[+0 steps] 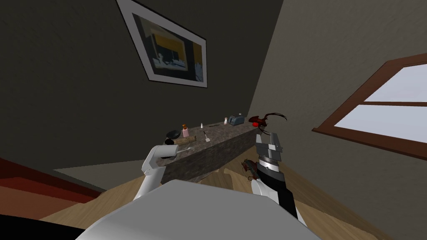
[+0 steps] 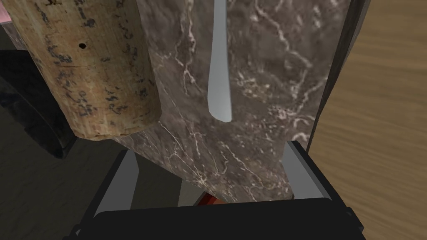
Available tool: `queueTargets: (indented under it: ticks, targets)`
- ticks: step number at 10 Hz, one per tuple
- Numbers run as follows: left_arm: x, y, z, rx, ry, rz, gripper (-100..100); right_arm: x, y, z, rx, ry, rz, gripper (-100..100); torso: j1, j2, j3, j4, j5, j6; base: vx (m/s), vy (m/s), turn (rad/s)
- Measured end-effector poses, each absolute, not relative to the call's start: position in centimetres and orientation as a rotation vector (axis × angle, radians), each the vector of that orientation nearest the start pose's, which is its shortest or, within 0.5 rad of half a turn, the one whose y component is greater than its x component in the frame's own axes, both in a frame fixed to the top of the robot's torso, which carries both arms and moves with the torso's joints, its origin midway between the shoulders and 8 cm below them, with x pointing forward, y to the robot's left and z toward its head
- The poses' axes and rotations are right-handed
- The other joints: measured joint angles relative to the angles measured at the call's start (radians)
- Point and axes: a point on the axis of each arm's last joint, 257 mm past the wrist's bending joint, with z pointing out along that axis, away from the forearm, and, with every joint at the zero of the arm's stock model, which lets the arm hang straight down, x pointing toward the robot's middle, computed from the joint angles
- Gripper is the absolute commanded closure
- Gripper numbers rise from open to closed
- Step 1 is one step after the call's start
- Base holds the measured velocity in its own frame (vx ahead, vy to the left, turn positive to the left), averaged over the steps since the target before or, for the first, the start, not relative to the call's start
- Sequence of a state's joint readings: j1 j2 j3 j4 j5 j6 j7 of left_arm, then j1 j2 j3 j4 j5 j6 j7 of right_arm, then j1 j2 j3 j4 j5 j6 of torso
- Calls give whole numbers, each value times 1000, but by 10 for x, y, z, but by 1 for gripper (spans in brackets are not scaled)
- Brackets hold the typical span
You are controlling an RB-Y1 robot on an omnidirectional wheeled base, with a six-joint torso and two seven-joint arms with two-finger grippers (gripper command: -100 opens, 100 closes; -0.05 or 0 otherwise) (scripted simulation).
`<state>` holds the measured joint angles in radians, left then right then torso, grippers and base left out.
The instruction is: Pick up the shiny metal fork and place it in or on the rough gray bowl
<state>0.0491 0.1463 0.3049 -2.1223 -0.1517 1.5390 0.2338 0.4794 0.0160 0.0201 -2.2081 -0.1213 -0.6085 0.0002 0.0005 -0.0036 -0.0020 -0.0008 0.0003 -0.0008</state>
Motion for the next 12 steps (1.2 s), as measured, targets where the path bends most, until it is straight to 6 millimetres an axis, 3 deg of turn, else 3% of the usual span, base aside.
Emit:
queueTargets:
  ticks: [12]
  targets:
    - [314, 398, -320, -2438, 1342, -84, -100, 339, -289, 19, 706, 476, 1407, 0, 0, -1, -1, 0, 0, 0, 51, 13, -68]
